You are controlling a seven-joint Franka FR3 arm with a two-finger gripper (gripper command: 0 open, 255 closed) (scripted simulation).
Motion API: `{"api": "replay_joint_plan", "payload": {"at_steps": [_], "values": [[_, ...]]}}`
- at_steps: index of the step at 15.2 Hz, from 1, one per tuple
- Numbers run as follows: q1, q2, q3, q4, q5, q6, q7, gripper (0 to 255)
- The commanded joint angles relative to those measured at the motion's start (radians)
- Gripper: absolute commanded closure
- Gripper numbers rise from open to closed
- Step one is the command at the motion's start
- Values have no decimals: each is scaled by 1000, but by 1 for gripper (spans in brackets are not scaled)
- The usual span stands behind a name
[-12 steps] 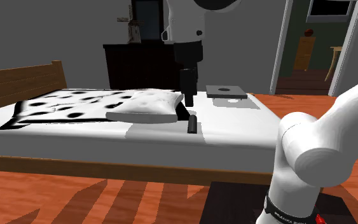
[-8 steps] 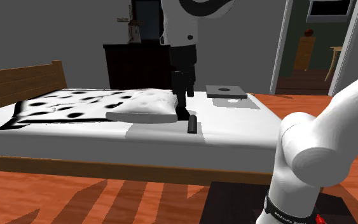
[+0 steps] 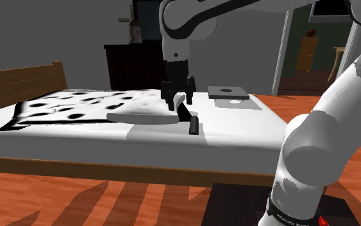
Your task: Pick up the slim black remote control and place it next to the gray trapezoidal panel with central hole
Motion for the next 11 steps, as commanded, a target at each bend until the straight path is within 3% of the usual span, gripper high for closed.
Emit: {"api": "replay_joint_plan", "payload": {"at_steps": [1,11], "values": [[-34,58,-23,25,14,26,60,0],[-188,255,-159,50,103,166,309,0]]}}
